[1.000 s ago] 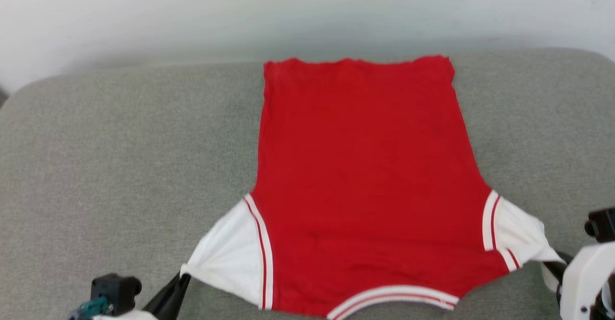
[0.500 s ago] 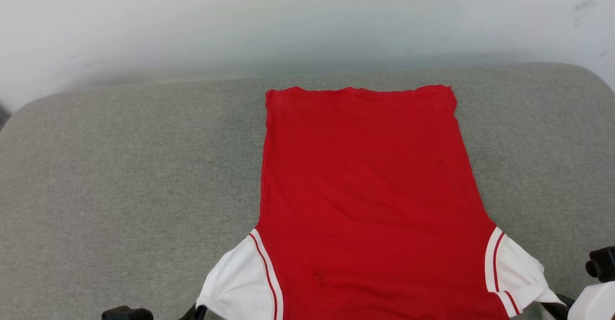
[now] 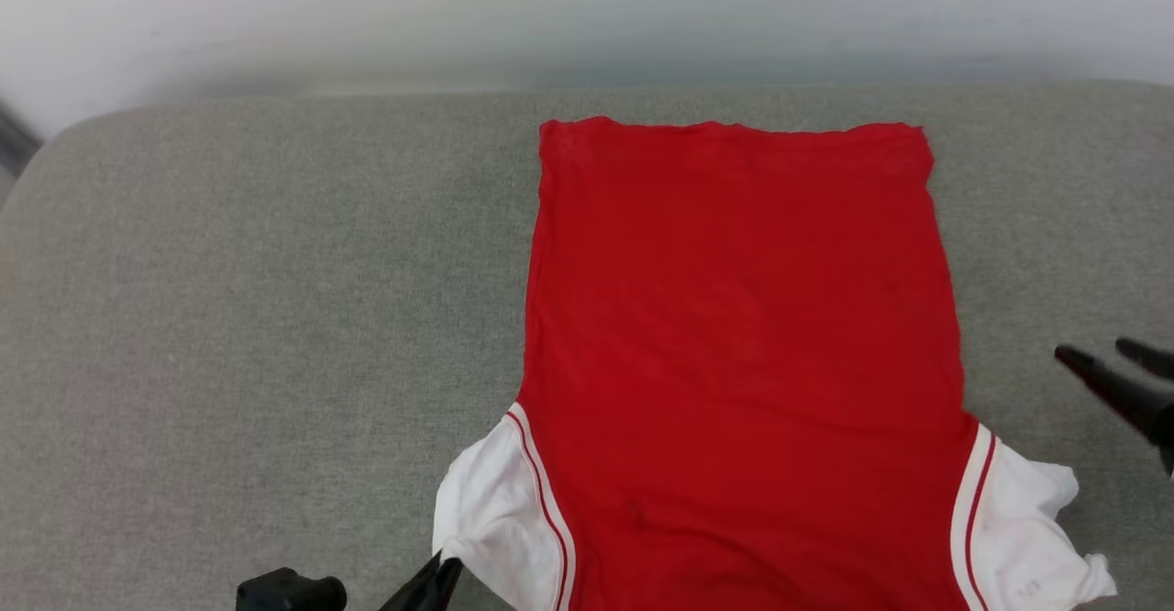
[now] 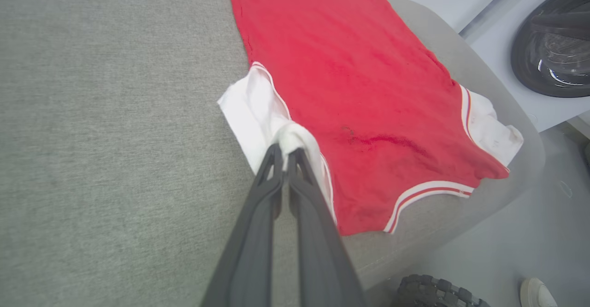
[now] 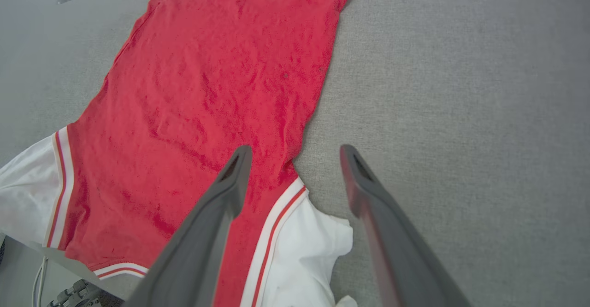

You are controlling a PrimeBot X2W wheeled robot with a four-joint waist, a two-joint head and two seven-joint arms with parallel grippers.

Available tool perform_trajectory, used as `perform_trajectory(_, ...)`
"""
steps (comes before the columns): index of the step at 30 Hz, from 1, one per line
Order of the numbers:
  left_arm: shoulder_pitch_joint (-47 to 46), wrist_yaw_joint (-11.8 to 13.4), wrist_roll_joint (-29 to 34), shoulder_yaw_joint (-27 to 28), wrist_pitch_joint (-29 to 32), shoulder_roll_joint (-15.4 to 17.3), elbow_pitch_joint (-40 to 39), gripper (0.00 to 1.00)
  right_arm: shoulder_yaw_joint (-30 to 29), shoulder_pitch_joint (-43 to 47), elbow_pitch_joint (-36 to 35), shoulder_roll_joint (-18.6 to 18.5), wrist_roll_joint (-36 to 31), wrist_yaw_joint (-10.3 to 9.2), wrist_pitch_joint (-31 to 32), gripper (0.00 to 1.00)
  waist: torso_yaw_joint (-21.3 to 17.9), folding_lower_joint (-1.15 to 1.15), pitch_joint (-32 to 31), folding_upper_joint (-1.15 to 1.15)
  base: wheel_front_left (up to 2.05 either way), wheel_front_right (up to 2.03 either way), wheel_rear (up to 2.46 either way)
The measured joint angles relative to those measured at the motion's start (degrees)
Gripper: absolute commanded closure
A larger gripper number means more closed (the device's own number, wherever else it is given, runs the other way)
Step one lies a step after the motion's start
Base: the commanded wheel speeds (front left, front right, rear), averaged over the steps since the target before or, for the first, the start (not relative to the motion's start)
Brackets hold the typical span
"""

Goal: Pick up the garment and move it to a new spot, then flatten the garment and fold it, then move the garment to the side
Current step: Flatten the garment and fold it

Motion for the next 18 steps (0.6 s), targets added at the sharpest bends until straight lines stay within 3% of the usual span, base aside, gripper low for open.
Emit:
perform_trajectory(5,-2.1,1.0,2.7,-1.8,2.7,0.4,-5.6,1.00,-3.1,-13.1,2.7,0.1,-2.6,0.00,10.3,0.00,1.9,0.01,5.1,0.00,0.00,0.00,0.00)
perform_trajectory(11,-6.6,0.5,5.4,-3.2,4.6,0.2,-9.7,1.00,-7.4,-30.0,10.5,4.1,-11.3,0.00,22.3,0.00,5.7,0.02,11.8,0.00,0.00,0.00,0.00)
perform_trajectory(18,-11.0,-0.1,7.6,-5.2,6.1,-2.2,-12.4,1.00,-12.1,-42.9,17.2,6.2,-23.3,0.00,27.4,0.00,11.6,0.02,18.3,0.00,0.00,0.00,0.00)
